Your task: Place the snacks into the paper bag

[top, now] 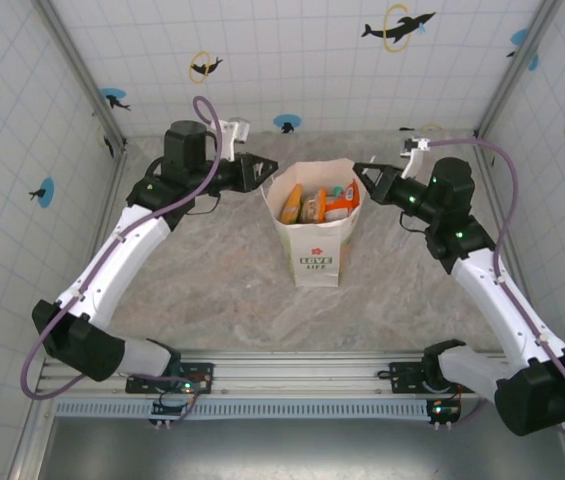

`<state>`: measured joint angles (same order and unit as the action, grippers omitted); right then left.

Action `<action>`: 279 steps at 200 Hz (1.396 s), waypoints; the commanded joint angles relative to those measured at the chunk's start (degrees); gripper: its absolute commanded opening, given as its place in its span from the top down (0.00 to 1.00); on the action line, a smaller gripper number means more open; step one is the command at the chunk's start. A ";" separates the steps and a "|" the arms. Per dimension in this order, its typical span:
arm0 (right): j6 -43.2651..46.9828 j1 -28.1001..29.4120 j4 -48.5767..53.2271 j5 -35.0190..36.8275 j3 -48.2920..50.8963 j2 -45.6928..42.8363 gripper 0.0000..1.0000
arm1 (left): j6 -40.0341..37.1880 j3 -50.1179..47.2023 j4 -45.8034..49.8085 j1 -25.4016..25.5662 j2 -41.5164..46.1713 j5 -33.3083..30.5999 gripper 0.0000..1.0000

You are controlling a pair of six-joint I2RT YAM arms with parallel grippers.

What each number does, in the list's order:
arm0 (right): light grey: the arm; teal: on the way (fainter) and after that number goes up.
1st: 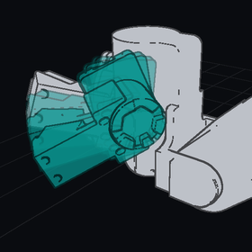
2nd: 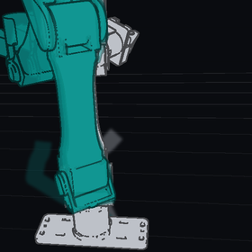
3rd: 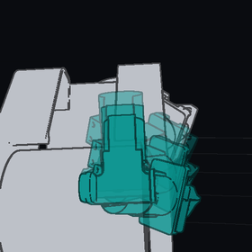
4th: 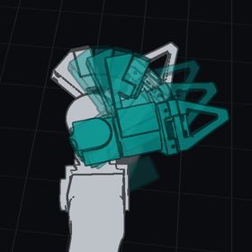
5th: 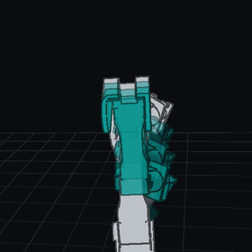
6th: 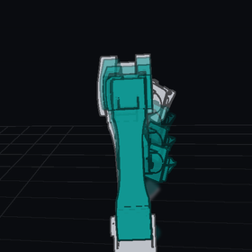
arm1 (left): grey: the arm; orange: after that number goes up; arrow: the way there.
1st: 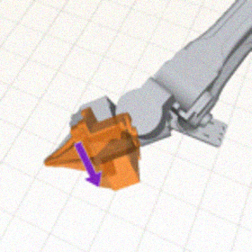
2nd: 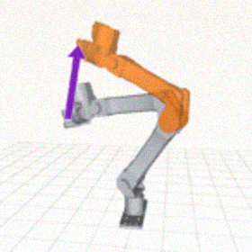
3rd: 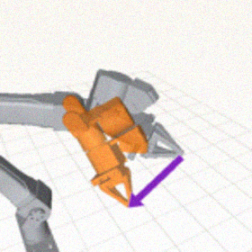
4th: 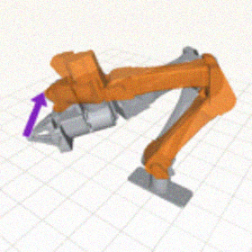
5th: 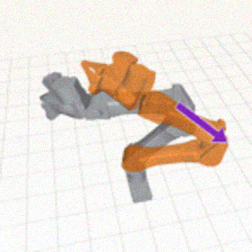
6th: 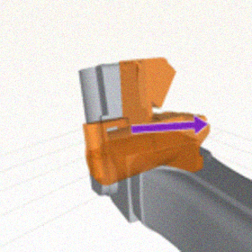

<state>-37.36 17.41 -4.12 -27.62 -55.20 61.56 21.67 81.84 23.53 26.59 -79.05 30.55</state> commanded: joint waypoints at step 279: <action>27.54 -18.66 -38.47 23.88 57.38 -10.15 0.01 | -16.91 -83.91 -80.99 -16.13 19.41 -57.22 0.02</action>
<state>-14.04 -1.15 -28.49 -4.95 -1.69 49.67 7.86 1.80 -38.20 11.11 -56.18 -30.00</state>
